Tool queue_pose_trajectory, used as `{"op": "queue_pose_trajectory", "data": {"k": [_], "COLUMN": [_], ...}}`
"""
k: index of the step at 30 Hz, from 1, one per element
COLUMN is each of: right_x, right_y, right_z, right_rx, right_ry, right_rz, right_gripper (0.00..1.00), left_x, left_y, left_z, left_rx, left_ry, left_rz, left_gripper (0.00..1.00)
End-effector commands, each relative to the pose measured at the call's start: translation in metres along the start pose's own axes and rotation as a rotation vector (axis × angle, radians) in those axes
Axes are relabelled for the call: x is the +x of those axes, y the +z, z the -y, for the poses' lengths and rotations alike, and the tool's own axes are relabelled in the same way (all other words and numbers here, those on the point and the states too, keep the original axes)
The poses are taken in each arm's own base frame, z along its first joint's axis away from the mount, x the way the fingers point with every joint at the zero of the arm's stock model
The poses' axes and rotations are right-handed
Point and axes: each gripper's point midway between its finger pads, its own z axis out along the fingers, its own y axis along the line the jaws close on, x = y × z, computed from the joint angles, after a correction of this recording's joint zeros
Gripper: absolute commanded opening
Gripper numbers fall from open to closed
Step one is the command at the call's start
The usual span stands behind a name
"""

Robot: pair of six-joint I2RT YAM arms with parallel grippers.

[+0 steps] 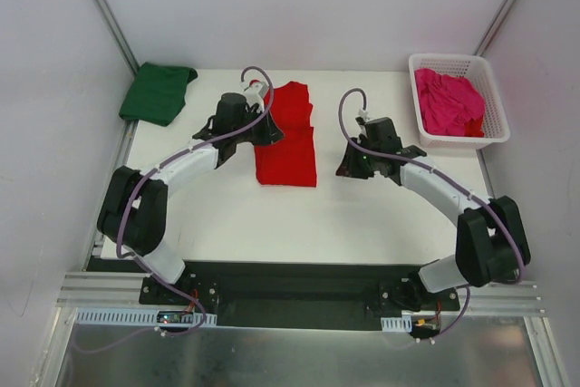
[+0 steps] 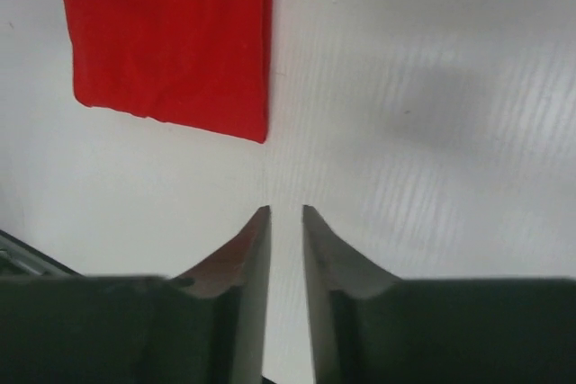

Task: Fold and stack the t-shirts
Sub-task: Fold the folded rectangular tshirt in 1/3 of the way

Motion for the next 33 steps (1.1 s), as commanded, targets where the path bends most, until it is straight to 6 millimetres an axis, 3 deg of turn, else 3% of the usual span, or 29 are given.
{"op": "queue_pose_trajectory", "data": {"k": [1,2,3,4,5,7,8,14,18,27,33], "right_x": [0.003,0.004,0.007,0.01,0.011,0.016,0.017,0.027,0.034,0.036,0.032], "right_y": [0.019,0.022,0.025,0.027,0.028,0.03,0.031,0.035,0.039,0.052,0.064], "right_z": [-0.02,-0.023,-0.023,-0.025,-0.027,-0.03,-0.031,-0.04,-0.046,-0.047,-0.046], "right_rx": [-0.114,-0.126,-0.125,-0.129,-0.133,-0.138,-0.141,-0.148,-0.155,-0.142,-0.127], "right_ry": [0.047,0.054,0.057,0.058,0.062,0.059,0.057,0.037,0.034,0.016,0.002], "right_rz": [-0.028,-0.03,-0.038,-0.046,-0.046,-0.057,-0.06,-0.082,-0.096,-0.104,-0.108], "right_gripper": [0.38,0.42,0.49,0.51,0.53,0.54,0.54,0.55,0.56,0.59,0.59], "left_x": [0.016,0.031,0.032,0.036,0.053,0.056,0.069,0.099,0.103,0.127,0.13], "left_y": [-0.006,-0.007,-0.012,-0.016,-0.021,-0.033,-0.038,-0.071,-0.086,-0.084,-0.075], "left_z": [0.032,0.028,0.027,0.025,0.018,0.011,0.004,-0.015,-0.024,-0.053,-0.063], "left_rx": [0.173,0.162,0.145,0.132,0.109,0.06,0.036,-0.067,-0.129,-0.24,-0.264], "left_ry": [-0.064,-0.088,-0.082,-0.083,-0.091,-0.084,-0.089,-0.105,-0.08,-0.082,-0.078], "left_rz": [-0.028,-0.053,-0.037,-0.035,-0.056,-0.028,-0.048,-0.039,-0.01,-0.05,-0.056], "left_gripper": [0.0,0.0,0.04,0.12,0.2,0.28,0.35,0.42,0.53,0.58,0.5]}}
